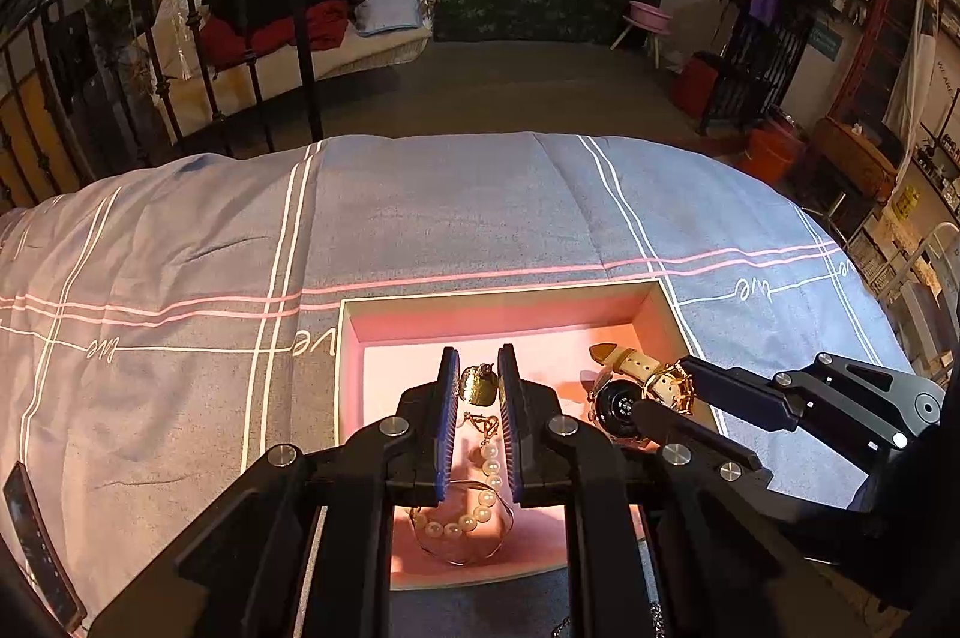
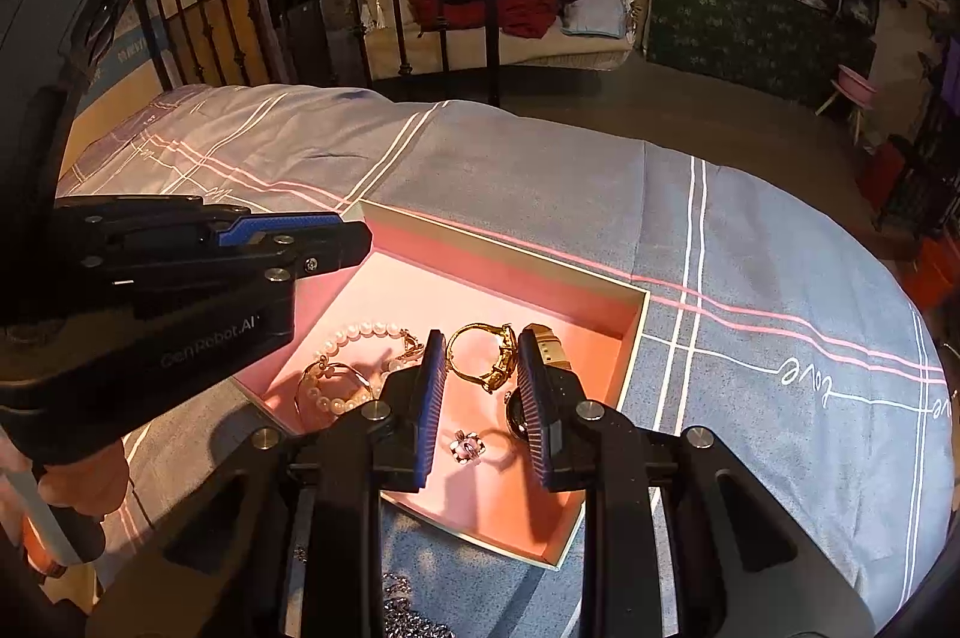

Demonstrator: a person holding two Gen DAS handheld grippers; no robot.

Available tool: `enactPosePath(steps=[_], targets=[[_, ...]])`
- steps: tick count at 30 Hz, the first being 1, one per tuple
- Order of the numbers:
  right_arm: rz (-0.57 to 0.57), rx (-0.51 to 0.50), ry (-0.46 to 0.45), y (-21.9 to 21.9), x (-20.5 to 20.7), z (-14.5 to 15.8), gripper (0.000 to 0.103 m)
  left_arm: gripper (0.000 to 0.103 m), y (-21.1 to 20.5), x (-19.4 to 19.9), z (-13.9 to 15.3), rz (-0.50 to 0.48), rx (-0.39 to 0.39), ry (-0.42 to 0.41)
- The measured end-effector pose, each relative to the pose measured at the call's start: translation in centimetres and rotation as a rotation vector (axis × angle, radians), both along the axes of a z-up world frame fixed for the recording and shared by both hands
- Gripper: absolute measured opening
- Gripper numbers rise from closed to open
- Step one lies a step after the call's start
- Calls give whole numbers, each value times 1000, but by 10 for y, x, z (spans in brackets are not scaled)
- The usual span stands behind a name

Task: Organize jewelry
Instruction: 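Carry both items over the box and open both grippers to drop them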

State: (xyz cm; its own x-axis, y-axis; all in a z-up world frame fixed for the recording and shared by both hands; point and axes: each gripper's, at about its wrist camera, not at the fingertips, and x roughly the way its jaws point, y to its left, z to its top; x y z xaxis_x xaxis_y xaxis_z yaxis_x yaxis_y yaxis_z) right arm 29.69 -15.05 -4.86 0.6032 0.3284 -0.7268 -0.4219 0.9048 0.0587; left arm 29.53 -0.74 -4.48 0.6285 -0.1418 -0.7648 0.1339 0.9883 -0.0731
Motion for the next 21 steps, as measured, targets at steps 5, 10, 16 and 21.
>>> enactPosePath(steps=[5,10,16,21], targets=[[4,-2,3,1,1,-2,25,13,-2,1,1,0,2,0],[6,-7,9,2,1,-4,25,13,-2,3,-1,1,-3,12],[-12,3,8,0,0,-2,31,25,2,6,-3,7,-62,36],[-75,-32,-64,-12,-20,-1,93,88,16,-12,0,65,-107,-3]])
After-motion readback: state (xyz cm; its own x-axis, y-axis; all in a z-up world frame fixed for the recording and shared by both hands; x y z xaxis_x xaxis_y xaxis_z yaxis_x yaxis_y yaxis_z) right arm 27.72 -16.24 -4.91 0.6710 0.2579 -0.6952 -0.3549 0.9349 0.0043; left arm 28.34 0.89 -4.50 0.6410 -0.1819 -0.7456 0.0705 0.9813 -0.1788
